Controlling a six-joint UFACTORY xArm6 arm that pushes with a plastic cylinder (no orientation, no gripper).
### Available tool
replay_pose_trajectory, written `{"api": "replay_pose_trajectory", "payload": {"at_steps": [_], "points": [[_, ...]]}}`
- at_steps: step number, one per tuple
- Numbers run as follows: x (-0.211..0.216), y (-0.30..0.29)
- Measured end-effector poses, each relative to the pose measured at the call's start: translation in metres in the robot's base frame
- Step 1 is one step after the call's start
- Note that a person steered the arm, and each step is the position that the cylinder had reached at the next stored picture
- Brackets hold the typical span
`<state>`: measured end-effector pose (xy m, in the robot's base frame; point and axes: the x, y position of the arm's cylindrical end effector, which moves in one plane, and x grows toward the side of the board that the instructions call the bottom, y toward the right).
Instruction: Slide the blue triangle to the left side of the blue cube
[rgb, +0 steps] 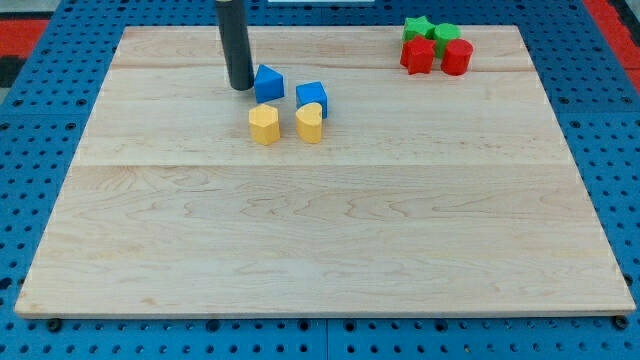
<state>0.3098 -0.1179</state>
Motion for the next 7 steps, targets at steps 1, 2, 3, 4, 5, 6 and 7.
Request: {"api": "replay_pose_trajectory", "payload": {"at_steps": [1, 2, 3, 4, 5, 6, 7], "points": [[-0.014, -0.023], [-0.036, -0.010], [-0.038, 0.020], [-0.023, 0.028], [-0.002, 0.039], [0.005, 0.043], [0.004, 0.043]]}}
